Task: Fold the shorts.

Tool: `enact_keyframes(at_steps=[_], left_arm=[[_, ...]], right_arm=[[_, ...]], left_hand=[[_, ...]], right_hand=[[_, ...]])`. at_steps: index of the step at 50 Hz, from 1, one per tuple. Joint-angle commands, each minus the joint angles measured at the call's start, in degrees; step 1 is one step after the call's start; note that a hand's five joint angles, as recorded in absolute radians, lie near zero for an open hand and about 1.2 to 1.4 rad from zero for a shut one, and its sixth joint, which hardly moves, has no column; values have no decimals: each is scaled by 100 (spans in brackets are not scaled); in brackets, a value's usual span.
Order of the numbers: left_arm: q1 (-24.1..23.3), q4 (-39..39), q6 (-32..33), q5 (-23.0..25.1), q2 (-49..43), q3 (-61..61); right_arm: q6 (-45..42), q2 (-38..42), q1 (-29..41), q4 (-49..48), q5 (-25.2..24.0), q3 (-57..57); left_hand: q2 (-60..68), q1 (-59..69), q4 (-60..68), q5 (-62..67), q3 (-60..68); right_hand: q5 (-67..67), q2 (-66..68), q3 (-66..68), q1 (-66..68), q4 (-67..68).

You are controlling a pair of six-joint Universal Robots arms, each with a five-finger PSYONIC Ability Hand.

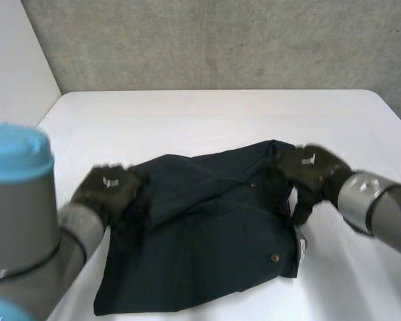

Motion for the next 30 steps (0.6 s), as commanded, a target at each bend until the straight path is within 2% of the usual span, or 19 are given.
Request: enact_keyframes(at_steps=[1, 8, 13, 17, 18, 20, 25, 30], left_arm=[[-108, -17, 19, 155, 582, -1423], [-222, 36, 1, 155, 812, -2075], [-459, 483, -16, 120, 732, -2417], [-504, 940, -17, 103, 680, -2594], [-512, 1028, -17, 103, 654, -2611], [-521, 1300, 1, 85, 531, -2655], [-521, 1705, 19, -46, 206, -2656], [-513, 2057, 19, -284, -58, -2620]], right_arm=[[-62, -354, -44, 458, -361, 1012], [175, -354, -44, -420, -343, 1768], [606, -275, 8, -1142, -343, 2164], [738, -196, 35, -1651, -334, 2305], [782, -135, 26, -1878, -291, 2314], [843, -91, 26, -2073, -229, 2305], [993, -55, 35, -2241, -1, 2182], [993, 24, 35, -2241, 88, 2121]], left_hand=[[697, 684, 683, 699, 639], [613, 600, 599, 615, 555], [495, 482, 481, 497, 437], [495, 482, 481, 497, 437], [512, 499, 498, 514, 454], [562, 549, 548, 564, 504], [663, 650, 649, 665, 605], [1855, 1842, 1841, 1857, 1797]], right_hand=[[997, 929, 890, 1236, 891], [998, 930, 890, 1237, 892], [1149, 1081, 1041, 1387, 1042], [2793, 2725, 2685, 3032, 2687], [4080, 4012, 3972, 4319, 3974], [5432, 5364, 5324, 5671, 5326], [5668, 5600, 5561, 5907, 5562], [5668, 5600, 5561, 5907, 5562]])
